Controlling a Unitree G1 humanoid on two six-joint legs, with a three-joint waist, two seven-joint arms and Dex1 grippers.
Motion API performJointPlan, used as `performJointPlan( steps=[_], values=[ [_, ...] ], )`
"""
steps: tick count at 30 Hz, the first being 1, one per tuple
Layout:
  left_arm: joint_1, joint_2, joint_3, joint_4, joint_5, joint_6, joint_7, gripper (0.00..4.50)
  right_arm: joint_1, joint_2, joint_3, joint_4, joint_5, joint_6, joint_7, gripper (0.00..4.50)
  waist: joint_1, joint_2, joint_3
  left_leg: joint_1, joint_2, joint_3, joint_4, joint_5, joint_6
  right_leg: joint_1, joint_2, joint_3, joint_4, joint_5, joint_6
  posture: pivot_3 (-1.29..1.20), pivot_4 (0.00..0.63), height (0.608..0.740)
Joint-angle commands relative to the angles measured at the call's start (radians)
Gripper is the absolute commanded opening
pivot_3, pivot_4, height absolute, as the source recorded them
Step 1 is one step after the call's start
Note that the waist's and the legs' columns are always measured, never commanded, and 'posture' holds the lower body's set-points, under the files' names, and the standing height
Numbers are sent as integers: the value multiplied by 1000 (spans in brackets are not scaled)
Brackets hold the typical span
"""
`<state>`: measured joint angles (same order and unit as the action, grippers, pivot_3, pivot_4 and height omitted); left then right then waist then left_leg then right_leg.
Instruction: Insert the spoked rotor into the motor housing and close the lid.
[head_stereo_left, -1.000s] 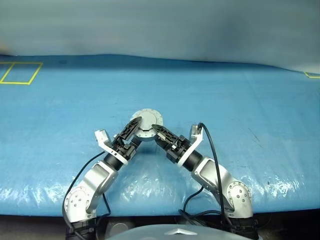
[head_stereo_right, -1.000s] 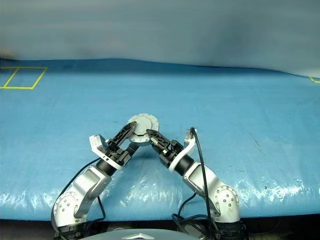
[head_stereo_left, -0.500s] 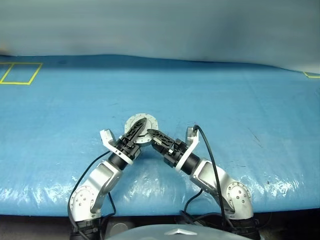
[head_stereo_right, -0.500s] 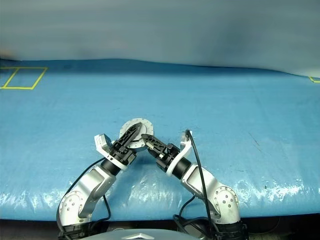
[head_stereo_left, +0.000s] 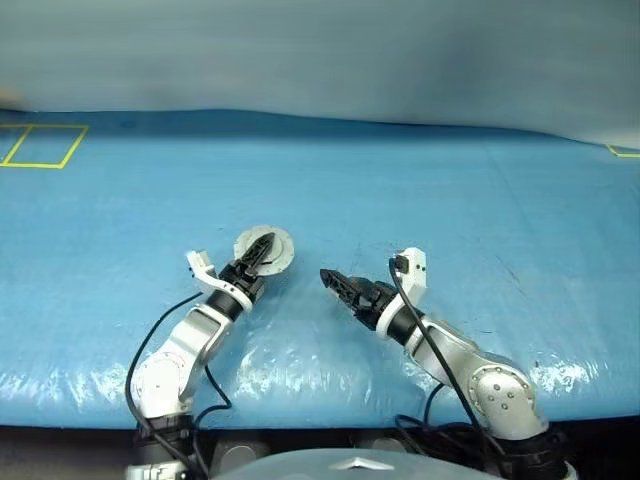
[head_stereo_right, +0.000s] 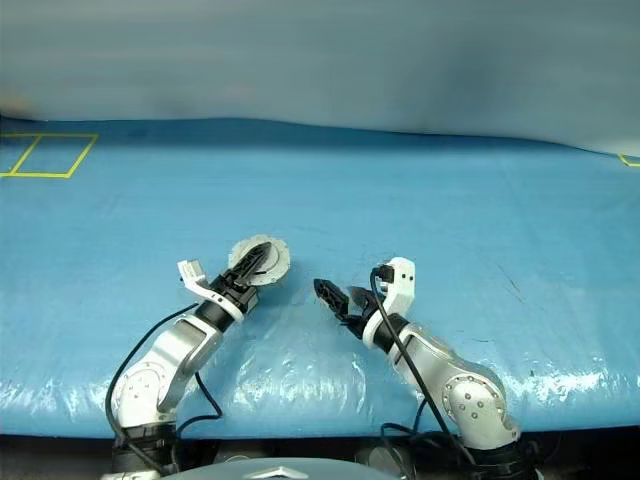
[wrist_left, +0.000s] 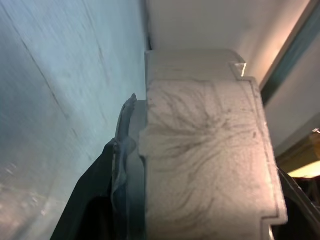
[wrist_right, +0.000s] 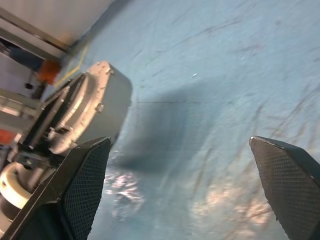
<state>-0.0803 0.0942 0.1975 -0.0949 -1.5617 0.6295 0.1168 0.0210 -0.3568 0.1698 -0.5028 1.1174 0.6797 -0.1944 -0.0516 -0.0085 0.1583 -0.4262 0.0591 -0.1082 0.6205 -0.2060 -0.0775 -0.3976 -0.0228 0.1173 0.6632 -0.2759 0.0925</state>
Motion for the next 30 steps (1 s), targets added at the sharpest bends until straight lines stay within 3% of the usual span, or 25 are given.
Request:
performJointPlan(
  steps=[1,6,11,19,25,30],
  values=[
    [-128,43,45,102,59,-1,-56,2377,-10,-35,42,-72,-193,-32,57,4500,4,0,0,0,0,0,0,0,0,0,0,0,0,1,1,0,150,740],
    [-322,73,80,339,196,-21,-127,2377,12,-87,134,-101,-477,-73,95,4500,15,-1,0,-1,-2,0,1,0,0,0,-1,1,-2,4,7,0,150,740],
    [-519,92,123,602,344,-60,-193,2377,66,-46,189,-87,-737,-197,72,4500,16,-1,0,-3,-2,-2,0,0,0,0,-1,0,-3,4,6,0,150,740],
    [-828,112,205,1044,535,-158,-335,2377,96,10,203,-29,-926,-249,121,4500,12,-3,1,-4,-3,-3,0,1,-1,-1,-2,-1,-3,5,4,0,150,740],
    [-897,109,227,1235,679,-205,-316,2377,108,64,201,-12,-988,-243,155,4500,7,-3,1,-3,-3,-3,-1,1,-1,-1,-2,-1,-3,6,2,0,150,740],
    [-824,120,246,1234,737,-142,-295,3962,121,109,205,6,-999,-233,197,4500,-1,-2,1,1,-3,-4,-3,3,-5,3,-2,-2,-2,5,3,0,150,740]
  ],
)
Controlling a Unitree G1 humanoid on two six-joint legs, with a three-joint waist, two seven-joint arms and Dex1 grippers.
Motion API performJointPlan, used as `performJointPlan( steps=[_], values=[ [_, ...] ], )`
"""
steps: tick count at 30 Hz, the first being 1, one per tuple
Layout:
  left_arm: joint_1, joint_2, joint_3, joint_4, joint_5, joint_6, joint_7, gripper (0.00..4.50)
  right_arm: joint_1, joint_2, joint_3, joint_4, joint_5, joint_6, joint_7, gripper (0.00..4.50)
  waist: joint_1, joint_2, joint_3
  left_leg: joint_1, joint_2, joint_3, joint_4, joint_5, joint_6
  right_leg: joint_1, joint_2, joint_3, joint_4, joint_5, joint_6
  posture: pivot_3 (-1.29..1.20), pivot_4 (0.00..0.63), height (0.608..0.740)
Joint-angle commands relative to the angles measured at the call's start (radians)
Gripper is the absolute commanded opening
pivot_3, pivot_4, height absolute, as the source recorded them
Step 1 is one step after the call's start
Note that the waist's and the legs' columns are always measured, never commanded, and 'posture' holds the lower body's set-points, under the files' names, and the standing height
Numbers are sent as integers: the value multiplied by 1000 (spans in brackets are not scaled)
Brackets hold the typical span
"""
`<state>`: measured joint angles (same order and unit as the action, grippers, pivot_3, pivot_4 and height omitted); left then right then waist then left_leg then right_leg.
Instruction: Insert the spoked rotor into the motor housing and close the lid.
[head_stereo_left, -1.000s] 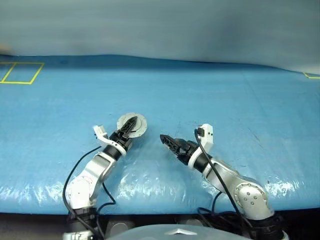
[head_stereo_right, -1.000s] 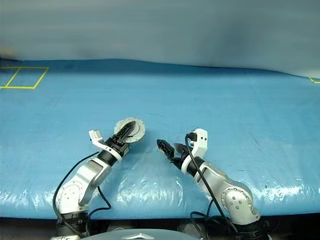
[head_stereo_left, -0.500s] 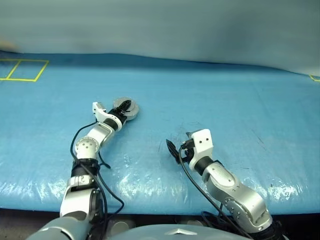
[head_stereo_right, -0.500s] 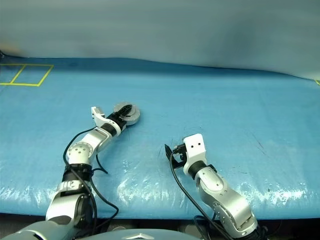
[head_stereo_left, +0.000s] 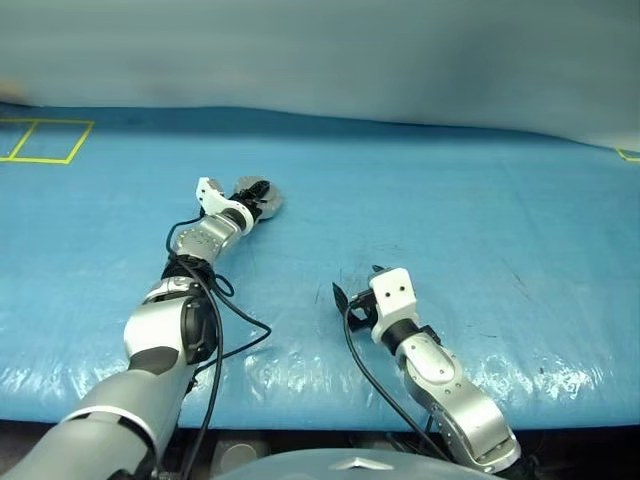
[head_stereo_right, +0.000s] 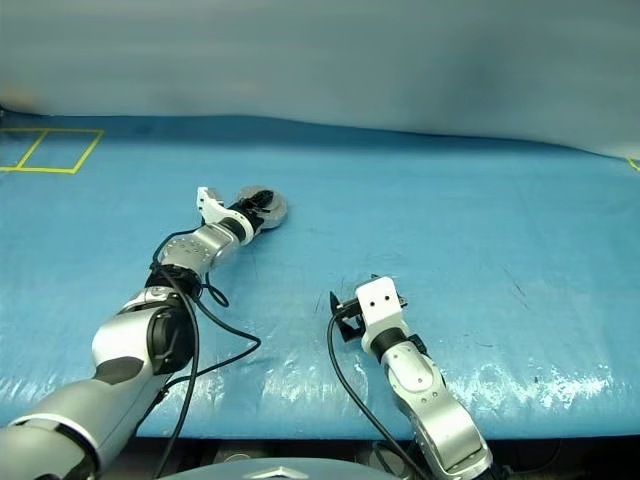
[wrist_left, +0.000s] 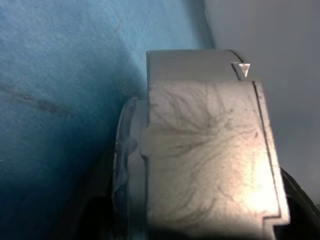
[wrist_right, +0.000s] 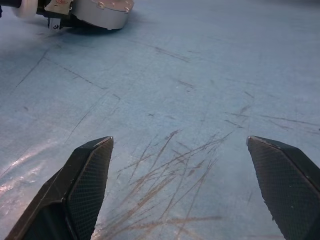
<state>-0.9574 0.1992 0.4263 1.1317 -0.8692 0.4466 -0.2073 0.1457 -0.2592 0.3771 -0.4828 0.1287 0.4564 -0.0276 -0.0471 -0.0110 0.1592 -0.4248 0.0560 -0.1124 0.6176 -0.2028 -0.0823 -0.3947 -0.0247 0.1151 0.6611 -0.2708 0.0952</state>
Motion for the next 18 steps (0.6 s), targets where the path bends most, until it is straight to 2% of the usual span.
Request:
performJointPlan(
  steps=[1,5,7,13,16,18],
  values=[
    [78,19,24,-14,46,68,34,4348,-5,19,-3,-11,-14,-8,35,4500,-10,0,0,3,0,0,-1,-1,1,3,0,0,0,-2,3,0,150,740],
    [184,22,42,-158,35,197,68,4456,-5,41,-15,-9,-22,-1,55,4500,-26,2,-2,17,1,1,-5,0,1,14,0,1,2,-4,3,0,150,740],
    [318,19,45,-348,7,338,126,4456,-10,41,-16,-5,-13,16,87,4500,-32,3,-4,19,1,1,-5,0,1,15,0,1,3,-4,3,0,150,740],
    [631,-9,85,-858,-118,600,277,4456,-13,69,-47,1,13,33,135,4500,-36,5,-15,31,2,4,-7,-1,0,23,0,4,3,-5,2,0,150,740],
    [785,52,-30,-1120,-49,601,220,4456,-17,82,-59,9,22,40,158,4500,-35,3,-17,32,2,4,-7,-1,0,25,0,4,3,-8,-4,0,150,740],
    [875,117,-141,-1266,51,505,138,4456,-17,114,-92,5,71,61,168,4500,-35,3,-17,32,3,5,-6,-1,0,24,0,4,3,-9,-5,0,150,740]
  ],
)
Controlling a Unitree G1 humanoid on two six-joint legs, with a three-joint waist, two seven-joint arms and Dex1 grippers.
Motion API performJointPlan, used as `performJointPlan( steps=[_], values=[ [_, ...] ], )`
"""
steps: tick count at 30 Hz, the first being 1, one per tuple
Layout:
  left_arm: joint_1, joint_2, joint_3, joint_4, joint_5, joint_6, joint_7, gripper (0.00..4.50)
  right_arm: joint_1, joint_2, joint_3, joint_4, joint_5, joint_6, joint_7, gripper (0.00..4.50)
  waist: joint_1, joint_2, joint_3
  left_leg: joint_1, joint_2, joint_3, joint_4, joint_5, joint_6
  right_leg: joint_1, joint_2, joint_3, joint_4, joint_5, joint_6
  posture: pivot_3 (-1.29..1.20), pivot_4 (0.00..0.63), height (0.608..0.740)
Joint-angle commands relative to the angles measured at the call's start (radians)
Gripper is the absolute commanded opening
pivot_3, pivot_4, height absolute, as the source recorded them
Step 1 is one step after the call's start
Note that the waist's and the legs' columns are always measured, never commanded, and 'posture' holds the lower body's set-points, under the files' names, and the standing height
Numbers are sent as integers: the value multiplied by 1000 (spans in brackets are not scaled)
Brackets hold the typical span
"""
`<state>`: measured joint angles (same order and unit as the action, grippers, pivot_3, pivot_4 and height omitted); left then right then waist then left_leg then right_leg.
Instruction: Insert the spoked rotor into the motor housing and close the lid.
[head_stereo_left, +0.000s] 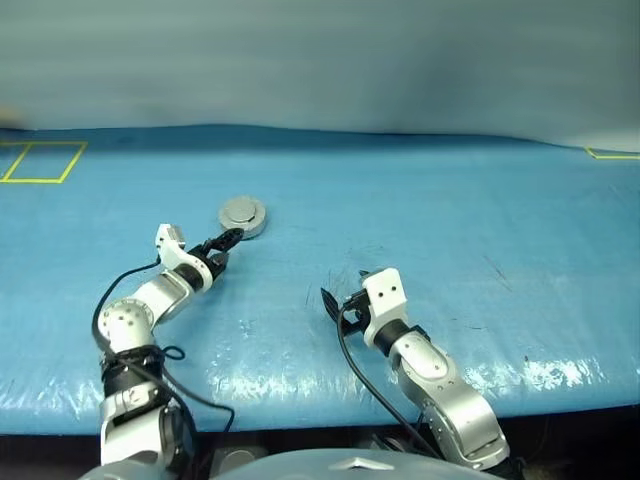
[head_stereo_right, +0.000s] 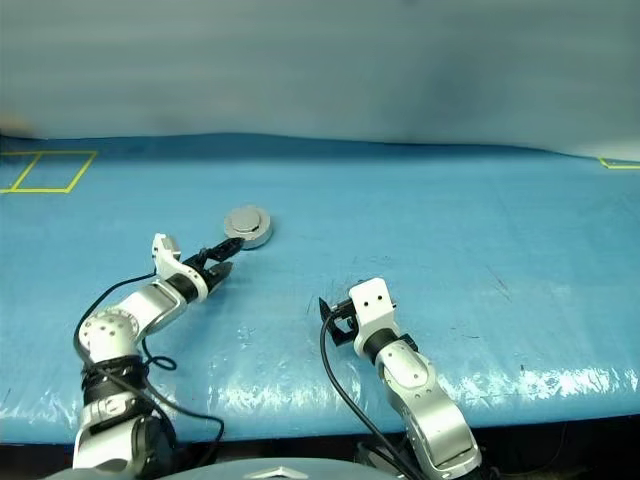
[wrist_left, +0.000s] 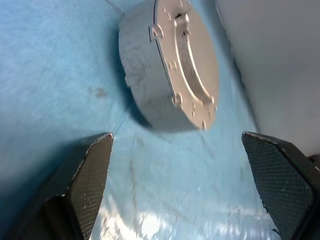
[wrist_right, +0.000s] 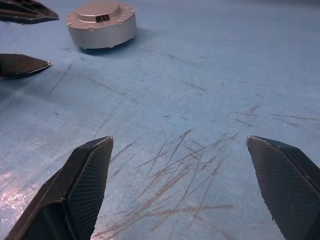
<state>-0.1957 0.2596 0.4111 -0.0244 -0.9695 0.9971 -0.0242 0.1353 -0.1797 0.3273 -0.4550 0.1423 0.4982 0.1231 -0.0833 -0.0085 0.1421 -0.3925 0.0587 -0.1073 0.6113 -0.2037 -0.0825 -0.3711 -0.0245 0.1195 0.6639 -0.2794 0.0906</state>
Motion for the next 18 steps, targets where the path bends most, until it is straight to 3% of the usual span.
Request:
performJointPlan(
  steps=[1,6,11,18],
  values=[
    [154,92,-183,-175,216,-116,-85,4456,-10,50,-61,-27,75,31,16,4500,2,0,0,0,0,1,0,0,0,-1,0,0,0,0,0,0,150,740],
    [269,121,-302,-347,411,-364,-146,4456,-24,41,-91,-39,48,23,16,4500,13,-3,4,-4,1,4,0,-1,-1,-9,-1,2,-2,0,-1,0,150,740],
    [335,180,-463,-346,745,-787,-240,4456,-43,-8,-59,-4,-42,-47,24,4500,27,-5,6,-19,1,4,-1,0,0,-21,0,2,-2,1,-1,0,150,740],
    [393,136,-483,-323,755,-906,-335,4456,1,-15,-40,-15,-86,-74,28,4500,31,-5,8,-23,1,5,-2,-2,2,-23,0,1,-2,1,-1,0,150,740]
  ],
)
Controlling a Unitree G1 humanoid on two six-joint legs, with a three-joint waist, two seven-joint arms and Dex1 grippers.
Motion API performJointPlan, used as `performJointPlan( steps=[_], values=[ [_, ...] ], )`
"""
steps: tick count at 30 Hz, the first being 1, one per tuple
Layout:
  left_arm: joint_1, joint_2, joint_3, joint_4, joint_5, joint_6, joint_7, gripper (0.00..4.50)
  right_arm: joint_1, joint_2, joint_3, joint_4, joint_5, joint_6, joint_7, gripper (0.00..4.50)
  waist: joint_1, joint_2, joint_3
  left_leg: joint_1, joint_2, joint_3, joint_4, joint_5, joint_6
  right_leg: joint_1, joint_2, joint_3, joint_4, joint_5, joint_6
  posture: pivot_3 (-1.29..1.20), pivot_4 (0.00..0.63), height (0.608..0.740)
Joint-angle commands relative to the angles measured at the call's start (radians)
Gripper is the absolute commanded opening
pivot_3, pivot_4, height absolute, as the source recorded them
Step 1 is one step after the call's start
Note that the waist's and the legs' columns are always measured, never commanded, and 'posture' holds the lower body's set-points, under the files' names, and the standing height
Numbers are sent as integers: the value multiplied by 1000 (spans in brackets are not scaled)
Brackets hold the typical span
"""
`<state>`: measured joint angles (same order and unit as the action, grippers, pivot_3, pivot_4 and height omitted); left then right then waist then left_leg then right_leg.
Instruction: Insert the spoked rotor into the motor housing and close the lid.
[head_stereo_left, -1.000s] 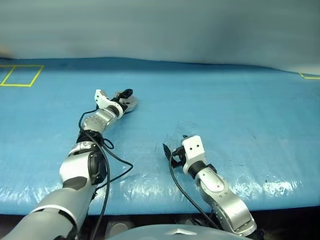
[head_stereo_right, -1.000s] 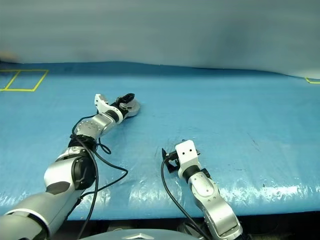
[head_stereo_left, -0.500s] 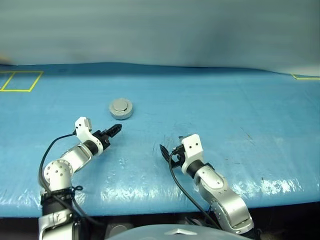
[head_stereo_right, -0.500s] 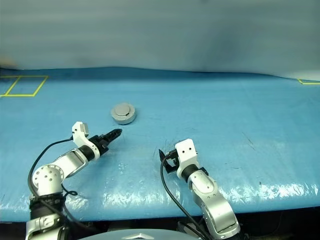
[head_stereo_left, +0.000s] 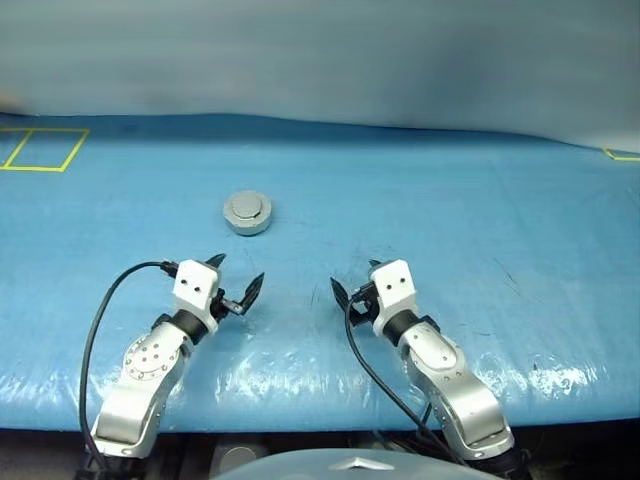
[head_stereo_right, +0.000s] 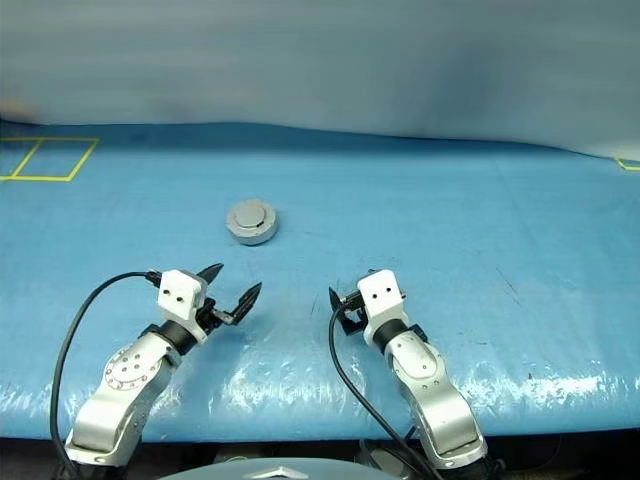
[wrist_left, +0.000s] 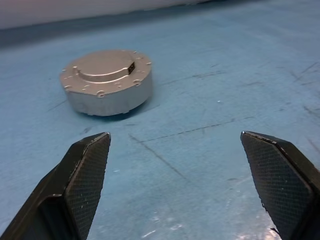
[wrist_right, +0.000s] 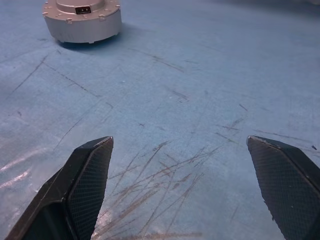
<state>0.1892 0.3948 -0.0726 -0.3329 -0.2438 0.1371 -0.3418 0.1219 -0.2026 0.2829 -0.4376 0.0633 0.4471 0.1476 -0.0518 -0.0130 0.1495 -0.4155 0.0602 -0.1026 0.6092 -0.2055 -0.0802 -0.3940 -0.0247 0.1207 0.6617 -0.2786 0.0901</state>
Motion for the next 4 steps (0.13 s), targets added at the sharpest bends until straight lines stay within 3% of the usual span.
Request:
performJointPlan(
  steps=[1,4],
  values=[
    [11,4,-4,-13,42,-42,-23,4456,18,8,11,-34,-15,-27,6,4500,0,0,1,0,0,0,0,0,0,0,0,0,0,-1,0,0,150,740],
    [18,8,-9,-12,75,-39,-30,4456,25,12,20,-39,-32,-39,4,4500,-2,1,2,0,0,0,0,0,0,0,0,0,0,-3,-2,0,150,740]
  ],
)
